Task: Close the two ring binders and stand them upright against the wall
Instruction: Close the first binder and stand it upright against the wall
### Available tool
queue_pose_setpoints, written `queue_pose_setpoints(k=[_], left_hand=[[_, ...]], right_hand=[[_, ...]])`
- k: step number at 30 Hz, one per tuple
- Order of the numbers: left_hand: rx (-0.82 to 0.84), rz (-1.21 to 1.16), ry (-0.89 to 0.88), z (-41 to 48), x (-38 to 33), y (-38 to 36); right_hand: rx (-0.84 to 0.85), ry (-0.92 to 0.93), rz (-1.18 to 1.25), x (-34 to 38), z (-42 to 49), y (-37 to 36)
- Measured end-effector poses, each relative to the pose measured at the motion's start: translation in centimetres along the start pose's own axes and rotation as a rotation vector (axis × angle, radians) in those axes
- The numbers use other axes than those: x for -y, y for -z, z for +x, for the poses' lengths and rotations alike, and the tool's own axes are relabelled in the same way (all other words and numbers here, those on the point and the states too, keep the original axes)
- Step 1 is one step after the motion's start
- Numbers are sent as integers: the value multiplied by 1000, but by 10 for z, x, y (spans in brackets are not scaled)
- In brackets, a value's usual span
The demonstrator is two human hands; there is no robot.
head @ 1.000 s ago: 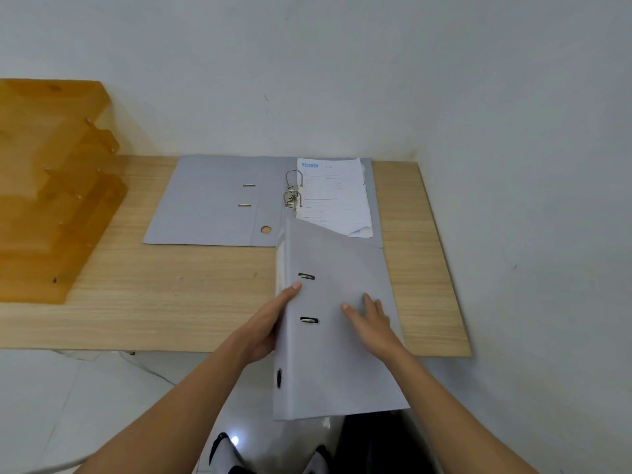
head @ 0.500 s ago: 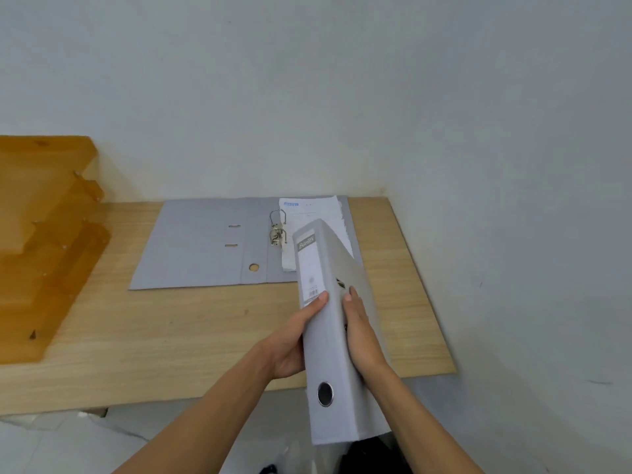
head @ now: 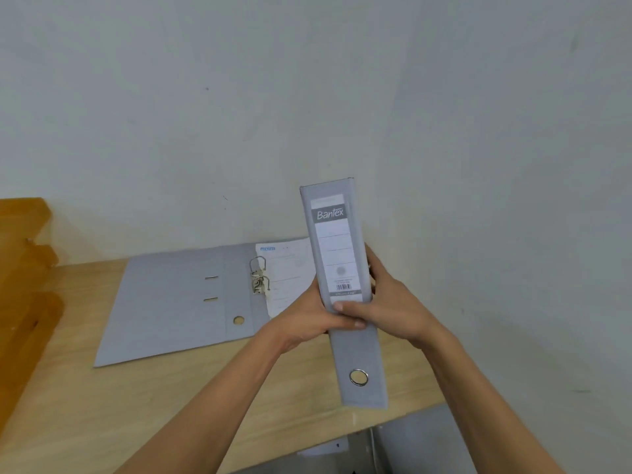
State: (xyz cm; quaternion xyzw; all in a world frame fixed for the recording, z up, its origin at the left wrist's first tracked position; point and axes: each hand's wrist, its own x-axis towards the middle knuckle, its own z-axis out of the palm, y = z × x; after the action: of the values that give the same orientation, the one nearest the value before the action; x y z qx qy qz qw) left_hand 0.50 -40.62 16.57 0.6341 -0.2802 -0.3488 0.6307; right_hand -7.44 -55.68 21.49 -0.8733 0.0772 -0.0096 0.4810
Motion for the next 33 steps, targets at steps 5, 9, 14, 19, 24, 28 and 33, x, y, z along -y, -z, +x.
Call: queue_pose_setpoints(k=[5, 9, 14, 19, 24, 28, 33], left_hand=[[-39, 135, -78, 23, 5, 4], [-69, 199, -93, 44, 10, 1], [-88, 310, -50, 80, 7, -2], [-61, 362, -36, 118, 8, -12], [-141, 390, -61, 151, 36, -32], [-165, 385, -14, 175, 61, -36], [-140, 444, 33, 211, 77, -29]], right_hand=[[-52, 14, 41, -10, 10, 9], [-64, 43, 45, -21, 22, 19], [-65, 38, 58, -49, 44, 43], [-78, 33, 97, -88, 67, 64], [-134, -6, 163, -134, 82, 67], [-170, -82, 235, -169, 91, 62], [-249, -187, 189, -196, 112, 61]])
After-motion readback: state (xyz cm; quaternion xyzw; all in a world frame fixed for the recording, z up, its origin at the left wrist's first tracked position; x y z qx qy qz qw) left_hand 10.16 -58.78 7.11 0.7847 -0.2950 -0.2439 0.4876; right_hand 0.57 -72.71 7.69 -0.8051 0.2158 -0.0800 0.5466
